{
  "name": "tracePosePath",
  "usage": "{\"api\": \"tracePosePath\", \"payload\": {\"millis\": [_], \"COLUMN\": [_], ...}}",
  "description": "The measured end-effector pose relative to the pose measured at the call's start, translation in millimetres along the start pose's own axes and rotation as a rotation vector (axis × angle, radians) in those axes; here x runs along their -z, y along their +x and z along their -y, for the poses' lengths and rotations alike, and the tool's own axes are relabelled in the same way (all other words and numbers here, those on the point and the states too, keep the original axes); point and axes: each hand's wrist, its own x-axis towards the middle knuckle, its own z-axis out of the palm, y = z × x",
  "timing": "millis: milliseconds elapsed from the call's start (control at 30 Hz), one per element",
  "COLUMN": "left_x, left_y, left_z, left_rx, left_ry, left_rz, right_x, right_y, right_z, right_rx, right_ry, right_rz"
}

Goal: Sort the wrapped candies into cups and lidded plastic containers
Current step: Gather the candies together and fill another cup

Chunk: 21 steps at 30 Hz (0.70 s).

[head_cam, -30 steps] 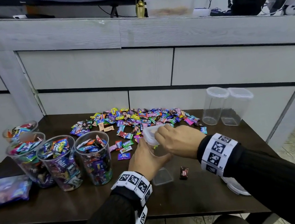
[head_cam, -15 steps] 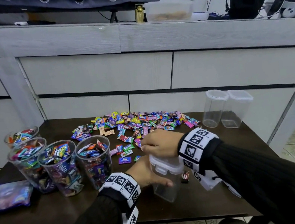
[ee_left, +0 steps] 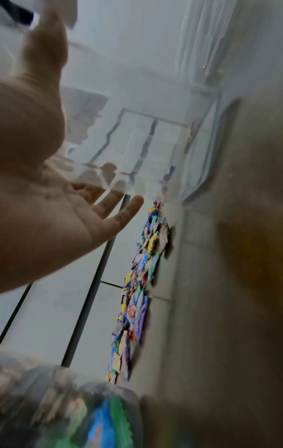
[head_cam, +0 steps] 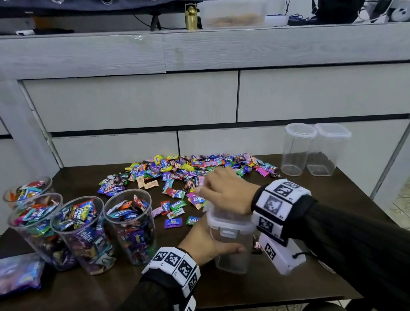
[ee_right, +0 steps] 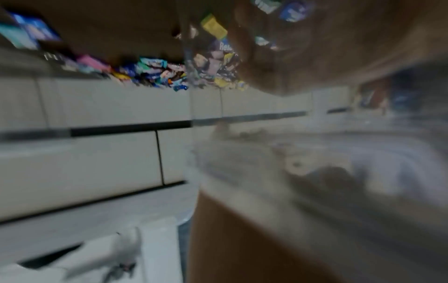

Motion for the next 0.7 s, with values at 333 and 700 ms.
{"api": "tracePosePath", "payload": {"millis": [333,700], "left_x": [-12,-6], "left_y": [0,-2], "left_z": [0,-8], "left_rx": [-0.025,-0.025], "left_ry": [0.170,0.296], "left_rz": [-0.197,-0.149], "right_x": [-4,-4], "right_y": [-24,-18], "right_z": [-38,-31], "right_rx": [-0.618,-0.589], "right_ry": [0.439,0.205], "right_rz": [-0.020,-0.130]}}
